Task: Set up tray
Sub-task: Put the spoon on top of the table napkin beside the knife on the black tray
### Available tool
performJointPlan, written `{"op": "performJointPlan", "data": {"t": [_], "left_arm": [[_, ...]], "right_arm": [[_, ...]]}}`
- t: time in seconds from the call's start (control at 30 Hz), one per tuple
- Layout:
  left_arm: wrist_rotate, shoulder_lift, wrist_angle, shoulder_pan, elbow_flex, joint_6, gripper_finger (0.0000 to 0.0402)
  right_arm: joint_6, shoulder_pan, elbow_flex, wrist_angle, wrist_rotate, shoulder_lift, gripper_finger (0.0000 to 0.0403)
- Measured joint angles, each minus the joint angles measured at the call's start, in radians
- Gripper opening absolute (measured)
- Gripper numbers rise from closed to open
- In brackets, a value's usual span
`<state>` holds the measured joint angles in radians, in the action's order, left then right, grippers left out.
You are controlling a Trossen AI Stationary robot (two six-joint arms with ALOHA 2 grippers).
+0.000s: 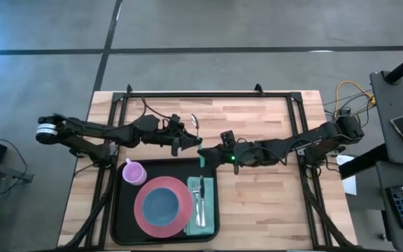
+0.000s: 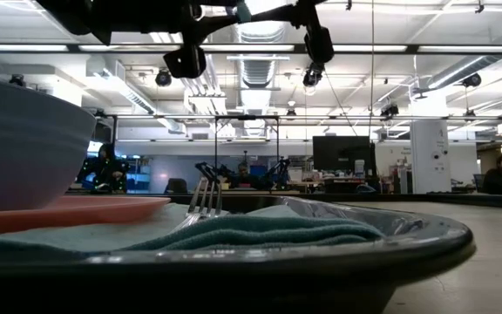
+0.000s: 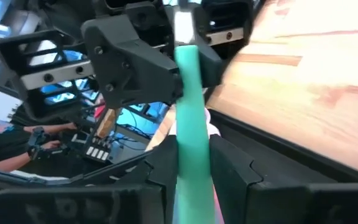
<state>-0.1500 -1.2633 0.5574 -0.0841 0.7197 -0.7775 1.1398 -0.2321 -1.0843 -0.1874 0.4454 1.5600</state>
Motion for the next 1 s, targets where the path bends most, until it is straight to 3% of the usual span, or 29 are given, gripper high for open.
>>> {"op": "performJointPlan", "data": {"t": [0.33,0.57,0.77,1.0], "left_arm": [[0.081,0.0,-0.142,-0.004,-0.002,0.017,0.0035],[0.188,0.0,-0.236,-0.004,-0.002,-0.122,0.0035],[0.205,-0.001,-0.262,-0.019,0.045,-0.298,0.0035],[0.216,-0.01,-0.427,-0.021,0.141,-0.295,0.0035]], "right_arm": [[0.198,-0.011,-0.003,0.193,-0.012,-0.002,0.0144],[0.189,-0.039,-0.005,0.189,0.054,-0.002,0.0172],[0.142,-0.059,-0.006,0.235,0.129,-0.002,0.0173],[0.055,-0.065,-0.006,0.273,0.231,-0.002,0.0173]]}}
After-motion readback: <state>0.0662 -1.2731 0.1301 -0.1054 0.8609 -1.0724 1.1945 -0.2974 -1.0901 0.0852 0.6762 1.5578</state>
